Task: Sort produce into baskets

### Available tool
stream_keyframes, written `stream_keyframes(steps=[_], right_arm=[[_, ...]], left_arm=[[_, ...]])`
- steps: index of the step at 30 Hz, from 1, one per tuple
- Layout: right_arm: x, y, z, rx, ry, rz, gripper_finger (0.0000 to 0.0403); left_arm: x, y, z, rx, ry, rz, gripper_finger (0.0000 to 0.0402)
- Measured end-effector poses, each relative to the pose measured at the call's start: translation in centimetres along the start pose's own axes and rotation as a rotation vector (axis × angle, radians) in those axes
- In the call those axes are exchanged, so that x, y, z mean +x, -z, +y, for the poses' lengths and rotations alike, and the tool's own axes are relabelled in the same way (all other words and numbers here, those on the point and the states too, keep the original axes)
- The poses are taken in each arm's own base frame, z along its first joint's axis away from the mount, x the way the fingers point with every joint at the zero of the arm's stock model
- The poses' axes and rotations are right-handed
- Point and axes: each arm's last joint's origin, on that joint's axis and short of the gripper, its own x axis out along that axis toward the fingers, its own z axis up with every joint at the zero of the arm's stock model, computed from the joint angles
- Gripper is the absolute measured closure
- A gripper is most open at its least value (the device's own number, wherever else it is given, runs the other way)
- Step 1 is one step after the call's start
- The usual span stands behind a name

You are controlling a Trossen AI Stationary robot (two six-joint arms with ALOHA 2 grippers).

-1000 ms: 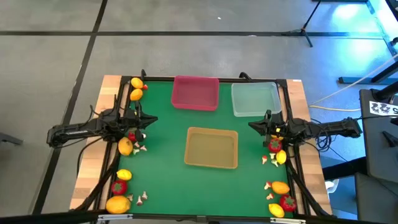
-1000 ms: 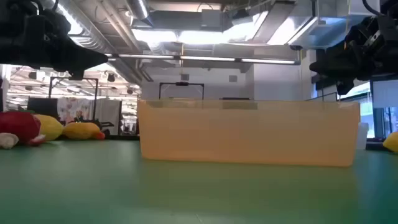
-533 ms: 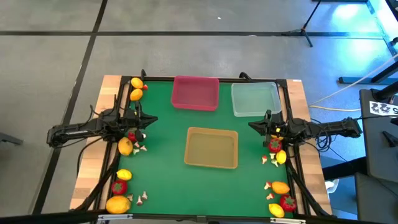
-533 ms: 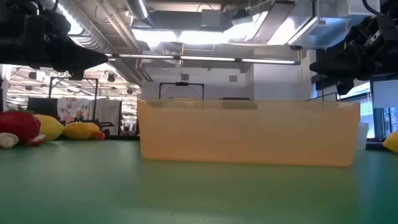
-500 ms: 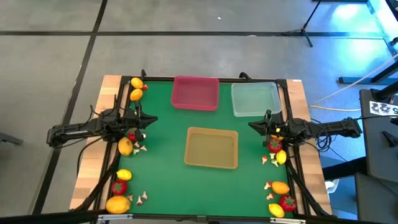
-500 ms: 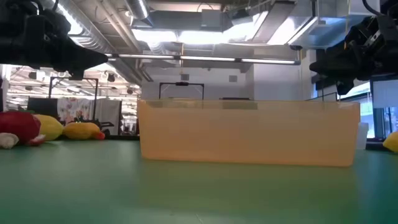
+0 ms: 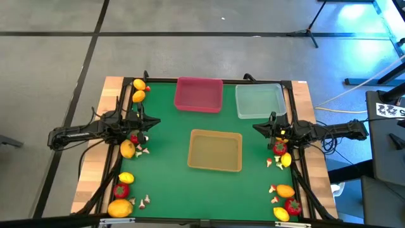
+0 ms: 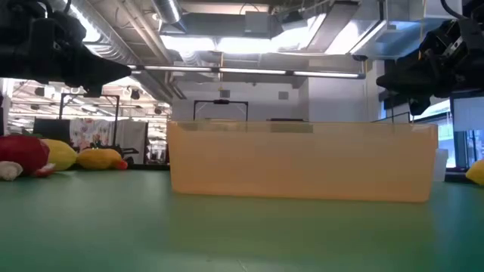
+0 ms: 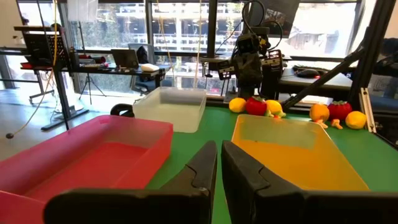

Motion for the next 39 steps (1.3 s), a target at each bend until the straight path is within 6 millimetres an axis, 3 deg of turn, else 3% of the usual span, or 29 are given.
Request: stream_keyframes(steps=[19,28,35,39], right_arm=[[0.00,0.01,0.00,0.000,0.000,0.001,0.0393],[0.00,-0.01,0.00,0.000,0.000,-0.001,0.0393],[0.00,-0.18,-0.03,-0.018,0.023,-0.025,0.0393],[-0.03,-0.66,-0.12,-0.081,0.085,-0.083,0.0393]], left_arm=[[-0.02,-0.23,0.35,-0.001,-0.124,-0.026,0.0381],[-0.03,-0.23,0.36,0.141,-0.126,-0.017,0.0381],[-0.03,-0.41,0.35,0.017,-0.124,-0.043,0.0381],[-0.08,-0.96,0.40,-0.209,-0.134,-0.116,0.0381]])
